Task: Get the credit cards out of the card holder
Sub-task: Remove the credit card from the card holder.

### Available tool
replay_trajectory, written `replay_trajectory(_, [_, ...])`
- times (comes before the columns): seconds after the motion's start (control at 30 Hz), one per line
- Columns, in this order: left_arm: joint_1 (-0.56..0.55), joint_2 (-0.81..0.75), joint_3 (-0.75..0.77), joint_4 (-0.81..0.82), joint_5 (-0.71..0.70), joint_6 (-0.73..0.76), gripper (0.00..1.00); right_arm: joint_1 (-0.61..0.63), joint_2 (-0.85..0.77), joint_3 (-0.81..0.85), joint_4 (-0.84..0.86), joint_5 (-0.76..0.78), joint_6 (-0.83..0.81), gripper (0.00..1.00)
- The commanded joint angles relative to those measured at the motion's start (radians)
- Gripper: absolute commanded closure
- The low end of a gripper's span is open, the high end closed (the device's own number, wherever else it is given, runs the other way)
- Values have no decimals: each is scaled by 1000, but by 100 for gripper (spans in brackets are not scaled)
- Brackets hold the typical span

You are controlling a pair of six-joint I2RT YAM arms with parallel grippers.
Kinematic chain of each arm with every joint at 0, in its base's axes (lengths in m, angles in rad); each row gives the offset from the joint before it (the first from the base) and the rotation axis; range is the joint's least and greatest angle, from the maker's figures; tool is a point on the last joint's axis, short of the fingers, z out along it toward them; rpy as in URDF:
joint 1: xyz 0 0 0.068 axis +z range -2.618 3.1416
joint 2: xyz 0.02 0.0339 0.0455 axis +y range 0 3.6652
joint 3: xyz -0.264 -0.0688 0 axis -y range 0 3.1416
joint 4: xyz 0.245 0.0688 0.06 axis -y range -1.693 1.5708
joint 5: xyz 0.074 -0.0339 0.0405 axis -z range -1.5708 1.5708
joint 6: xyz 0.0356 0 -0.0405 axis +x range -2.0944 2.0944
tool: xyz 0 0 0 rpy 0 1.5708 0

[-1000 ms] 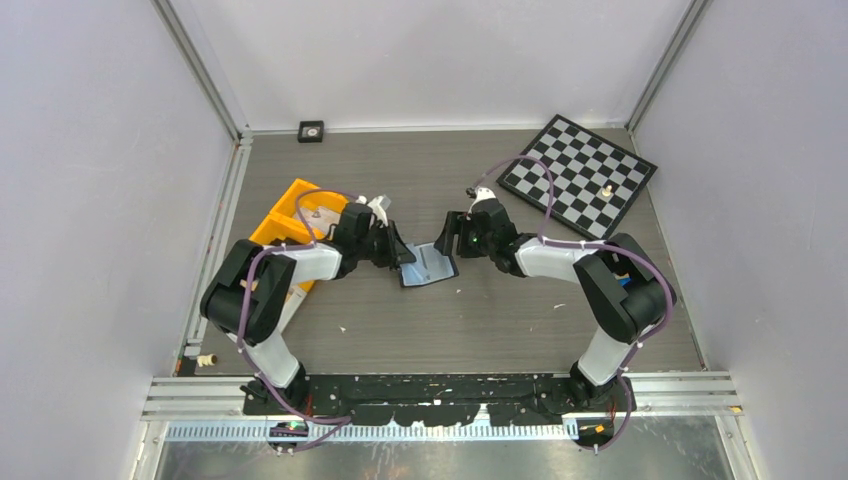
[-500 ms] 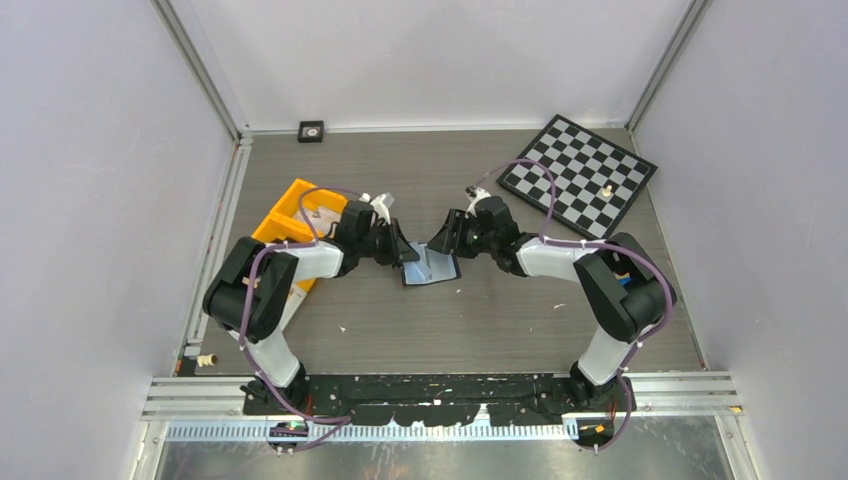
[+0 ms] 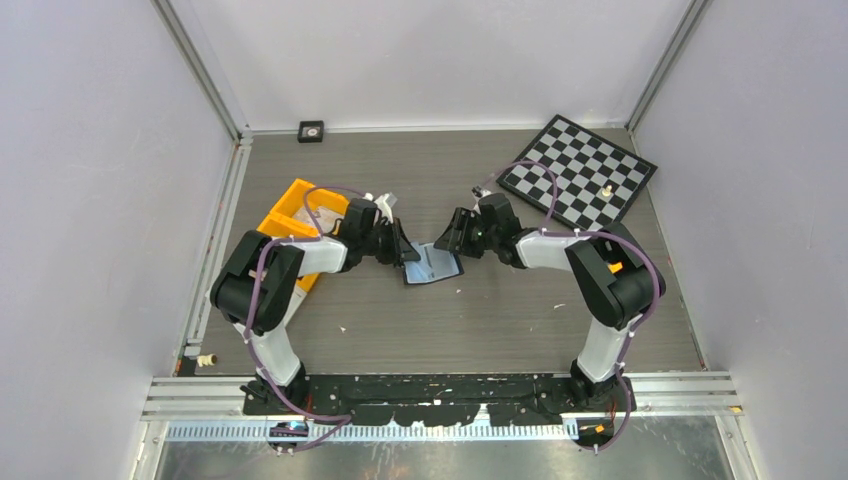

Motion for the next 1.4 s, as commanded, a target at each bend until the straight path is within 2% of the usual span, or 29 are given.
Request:
replay_trajectory(0.0, [-3, 2, 36, -9, -1, 27, 100, 2, 17, 43, 10, -59, 28, 45])
replay_trajectory(0.3, [-3, 24, 40, 4, 28, 12, 100, -3, 15, 18, 105, -153, 95, 60])
replay_trajectory(0.6, [14, 35, 31, 36, 59, -19, 100, -42, 68, -51, 432, -312, 307, 66])
replay_trajectory(0.73, [29, 37, 18, 70, 90, -50, 99, -45, 89, -55, 485, -339, 340, 69])
replay_trajectory(0.93, [49, -11, -30, 129, 118, -81, 83, -44, 56, -42, 357, -292, 260, 68])
replay_trajectory(1.07, [49, -61, -60, 147, 117, -83, 66, -44, 39, -44, 337, -279, 245, 69])
replay_trajectory(1.23, [51, -99, -77, 151, 106, -83, 60, -44, 24, -44, 315, -266, 230, 77])
replay_trajectory(1.3, [51, -105, -77, 143, 96, -81, 58, -45, 20, -45, 321, -269, 231, 77])
replay_trajectory(1.37, [51, -112, -78, 129, 83, -79, 50, -44, 15, -49, 328, -272, 234, 72])
